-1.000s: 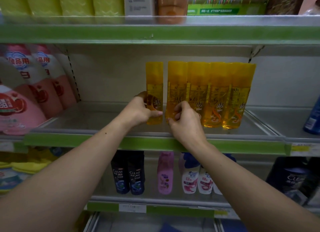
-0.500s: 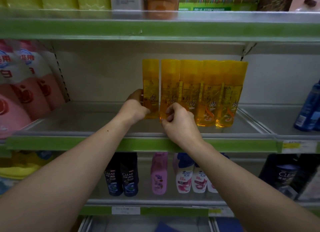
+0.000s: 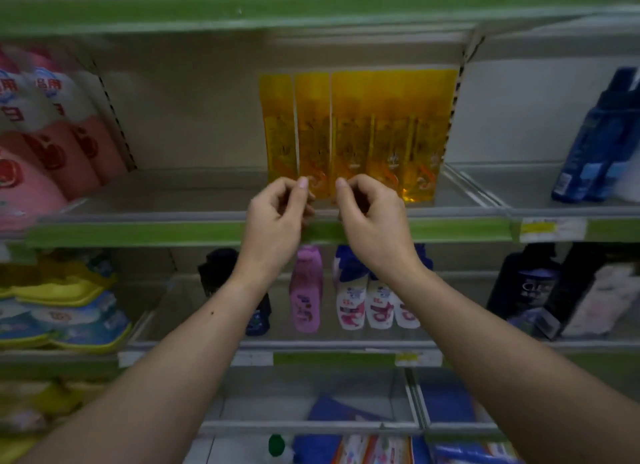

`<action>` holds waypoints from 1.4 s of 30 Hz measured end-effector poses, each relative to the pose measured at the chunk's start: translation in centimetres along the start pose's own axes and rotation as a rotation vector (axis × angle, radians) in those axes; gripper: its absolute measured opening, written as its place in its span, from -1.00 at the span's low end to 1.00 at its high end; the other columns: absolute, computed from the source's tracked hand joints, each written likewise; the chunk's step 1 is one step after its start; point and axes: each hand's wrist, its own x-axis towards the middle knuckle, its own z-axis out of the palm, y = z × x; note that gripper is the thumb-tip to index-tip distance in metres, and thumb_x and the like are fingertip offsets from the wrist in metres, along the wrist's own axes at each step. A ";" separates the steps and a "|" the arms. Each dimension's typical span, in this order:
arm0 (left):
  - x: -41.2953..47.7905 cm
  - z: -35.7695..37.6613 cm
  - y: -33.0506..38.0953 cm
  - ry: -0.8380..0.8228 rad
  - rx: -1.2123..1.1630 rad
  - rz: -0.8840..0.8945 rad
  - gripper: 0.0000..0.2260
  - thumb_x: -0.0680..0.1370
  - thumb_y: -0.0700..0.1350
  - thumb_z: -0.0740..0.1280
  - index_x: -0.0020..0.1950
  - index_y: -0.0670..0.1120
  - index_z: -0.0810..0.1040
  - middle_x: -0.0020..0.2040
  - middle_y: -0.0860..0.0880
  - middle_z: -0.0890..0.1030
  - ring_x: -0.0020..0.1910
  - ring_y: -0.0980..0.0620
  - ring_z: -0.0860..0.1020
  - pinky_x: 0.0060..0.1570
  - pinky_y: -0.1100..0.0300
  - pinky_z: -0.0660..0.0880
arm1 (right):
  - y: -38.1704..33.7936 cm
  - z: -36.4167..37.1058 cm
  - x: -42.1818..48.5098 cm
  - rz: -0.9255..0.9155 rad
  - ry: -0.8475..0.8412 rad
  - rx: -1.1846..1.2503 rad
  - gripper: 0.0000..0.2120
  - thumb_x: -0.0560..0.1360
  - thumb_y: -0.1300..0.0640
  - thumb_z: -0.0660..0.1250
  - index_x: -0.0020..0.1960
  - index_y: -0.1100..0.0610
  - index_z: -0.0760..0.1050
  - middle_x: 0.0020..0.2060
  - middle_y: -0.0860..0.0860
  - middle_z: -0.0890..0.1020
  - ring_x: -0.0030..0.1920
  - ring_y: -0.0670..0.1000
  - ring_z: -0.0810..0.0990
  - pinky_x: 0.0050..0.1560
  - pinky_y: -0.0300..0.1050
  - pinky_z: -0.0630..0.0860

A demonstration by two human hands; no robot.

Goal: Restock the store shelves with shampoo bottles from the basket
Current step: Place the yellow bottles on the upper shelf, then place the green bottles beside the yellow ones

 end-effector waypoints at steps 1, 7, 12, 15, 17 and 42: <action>-1.6 1.0 0.1 -0.019 -0.014 -0.013 -0.73 0.68 -0.05 0.23 -0.16 -0.14 0.55 -0.32 -0.01 0.54 -0.31 0.10 0.52 -0.25 0.17 0.48 | 0.7 -0.7 -1.0 0.025 0.002 0.019 -0.65 0.67 0.02 0.21 -0.21 0.18 0.50 -0.41 0.00 0.50 -0.39 -0.09 0.45 -0.34 -0.13 0.38; -10.6 7.7 -0.9 -0.097 -0.156 -0.114 -0.71 0.69 -0.15 0.20 -0.22 -0.18 0.49 -0.39 -0.05 0.51 -0.46 0.10 0.46 -0.46 0.32 0.38 | 6.8 -5.7 -8.9 0.215 0.015 0.169 -0.53 0.67 0.05 0.21 -0.27 0.39 0.41 -0.41 0.33 0.49 -0.39 0.26 0.46 -0.31 0.13 0.45; -19.6 14.2 -6.6 -0.206 -0.181 -0.355 -0.70 0.68 -0.21 0.20 -0.25 -0.14 0.47 -0.41 -0.01 0.50 -0.45 0.17 0.46 -0.40 0.33 0.43 | 14.1 -9.8 -18.5 0.462 0.010 0.235 -0.62 0.67 0.20 0.20 -0.32 0.21 0.41 -0.47 0.07 0.41 -0.47 -0.13 0.37 -0.37 -0.19 0.35; -25.0 17.7 -11.1 -0.271 -0.151 -0.490 -0.68 0.68 -0.16 0.21 -0.28 -0.13 0.49 -0.43 0.00 0.49 -0.41 0.11 0.46 -0.32 0.23 0.43 | 19.0 -12.0 -24.8 0.629 0.055 0.213 -0.59 0.67 0.20 0.21 -0.36 0.16 0.36 -0.49 0.04 0.37 -0.48 -0.13 0.33 -0.40 -0.21 0.30; -28.9 19.6 -14.0 -0.348 -0.125 -0.576 -0.67 0.68 -0.16 0.20 -0.28 -0.13 0.49 -0.44 -0.02 0.48 -0.42 0.11 0.45 -0.32 0.23 0.42 | 22.2 -13.2 -29.4 0.732 0.075 0.197 -0.58 0.67 0.21 0.21 -0.38 0.14 0.35 -0.50 0.02 0.37 -0.47 -0.12 0.32 -0.39 -0.18 0.30; -66.5 29.0 -48.2 -1.177 0.387 -1.080 -0.82 0.66 0.00 0.24 0.14 -0.06 0.54 -0.03 0.02 0.57 -0.15 0.16 0.50 -0.24 0.32 0.37 | 53.0 -10.4 -71.4 1.592 -0.012 0.017 -0.78 0.63 -0.01 0.29 0.17 0.11 0.52 -0.06 -0.05 0.60 -0.04 -0.01 0.57 -0.06 -0.16 0.48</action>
